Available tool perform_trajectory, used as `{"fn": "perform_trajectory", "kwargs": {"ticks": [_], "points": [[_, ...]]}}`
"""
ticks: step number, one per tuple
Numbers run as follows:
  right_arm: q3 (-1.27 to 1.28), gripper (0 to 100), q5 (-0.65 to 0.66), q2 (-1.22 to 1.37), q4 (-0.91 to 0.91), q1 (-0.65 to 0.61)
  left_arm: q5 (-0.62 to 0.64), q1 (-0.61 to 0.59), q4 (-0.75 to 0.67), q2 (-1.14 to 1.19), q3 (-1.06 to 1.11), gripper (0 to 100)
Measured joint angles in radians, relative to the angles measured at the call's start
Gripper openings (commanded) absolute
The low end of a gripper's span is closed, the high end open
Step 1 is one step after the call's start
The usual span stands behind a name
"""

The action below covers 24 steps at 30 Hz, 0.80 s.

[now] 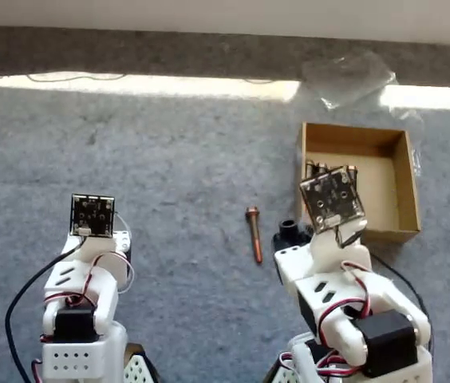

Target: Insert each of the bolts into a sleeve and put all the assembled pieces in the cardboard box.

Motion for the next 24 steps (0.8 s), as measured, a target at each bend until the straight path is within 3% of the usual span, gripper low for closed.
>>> {"fn": "perform_trajectory", "kwargs": {"ticks": [5, 12, 20, 24], "points": [[0.118, 0.4, 0.083, -0.143, -0.040, 0.031, -0.002, 0.064, 0.084, -0.002, -0.069, 7], [0.284, 0.4, 0.092, -0.301, -0.169, 0.158, -0.121, 0.077, 0.163, -0.002, -0.153, 7], [0.526, 0.4, 0.092, -0.402, -0.290, 0.167, -0.172, 0.077, 0.256, -0.011, -0.310, 7], [0.548, 0.4, 0.092, -0.439, -0.293, 0.169, -0.172, 0.138, 0.281, -0.008, -0.354, 6]]}}
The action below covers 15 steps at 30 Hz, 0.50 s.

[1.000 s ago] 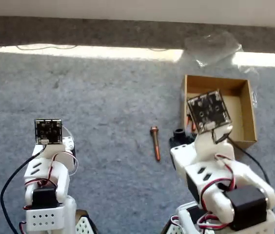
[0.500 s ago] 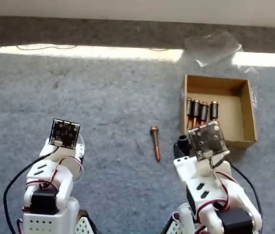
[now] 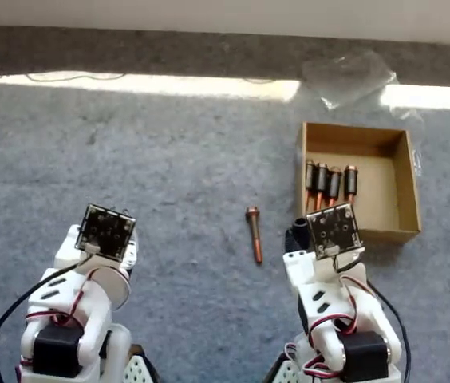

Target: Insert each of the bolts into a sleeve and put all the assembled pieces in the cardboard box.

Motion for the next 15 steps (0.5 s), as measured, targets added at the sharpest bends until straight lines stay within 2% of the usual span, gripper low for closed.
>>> {"fn": "perform_trajectory", "kwargs": {"ticks": [6, 15], "points": [[0.040, 0.4, 0.000, -0.061, -0.002, 0.000, 0.009, 0.135, 0.000, 0.192, -0.081, 6], [0.077, 0.4, 0.000, -0.063, -0.002, 0.025, 0.157, 0.318, 0.000, 0.684, -0.368, 7]]}}
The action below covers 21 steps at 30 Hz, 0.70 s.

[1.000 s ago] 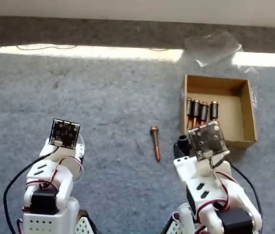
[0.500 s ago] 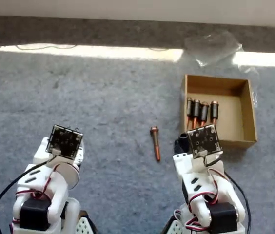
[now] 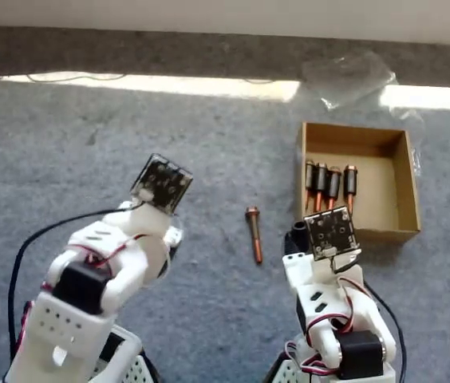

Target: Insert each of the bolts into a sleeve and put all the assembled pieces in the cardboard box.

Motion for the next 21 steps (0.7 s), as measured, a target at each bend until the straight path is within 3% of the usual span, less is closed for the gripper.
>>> {"fn": "perform_trajectory", "kwargs": {"ticks": [10, 21], "points": [[0.000, 0.4, 0.000, 0.000, 0.000, 0.075, 0.091, 0.112, 0.038, 0.537, -0.333, 7], [0.026, 0.4, 0.000, 0.000, -0.032, 0.083, 0.582, 0.161, 0.074, 1.074, -0.683, 7]]}}
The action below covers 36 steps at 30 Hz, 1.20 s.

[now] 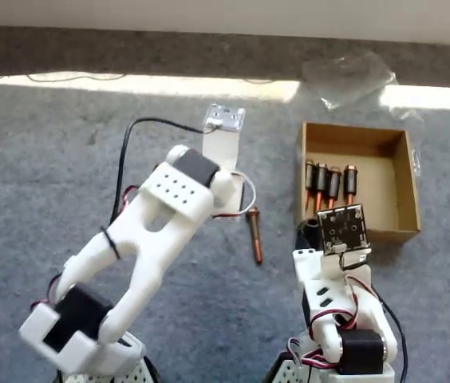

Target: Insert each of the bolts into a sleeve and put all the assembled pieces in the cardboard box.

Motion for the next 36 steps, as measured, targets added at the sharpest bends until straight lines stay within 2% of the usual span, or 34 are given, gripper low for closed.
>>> {"fn": "perform_trajectory", "kwargs": {"ticks": [5, 10, 19, 26, 36], "points": [[0.000, 0.4, 0.000, 0.000, 0.000, -0.002, 0.252, 0.005, 0.000, 0.189, -0.153, 7], [0.000, 0.4, 0.000, 0.000, 0.000, -0.002, 0.358, 0.052, 0.000, 0.350, -0.258, 7], [0.000, 0.4, 0.000, 0.000, 0.000, -0.002, 0.439, 0.060, 0.005, 0.511, -0.399, 7], [0.000, 0.4, 0.000, 0.000, 0.000, -0.002, 0.443, 0.112, 0.006, 0.517, -0.404, 7], [0.000, 0.4, 0.000, 0.000, 0.000, -0.002, 0.443, 0.115, 0.006, 0.583, -0.404, 7]]}}
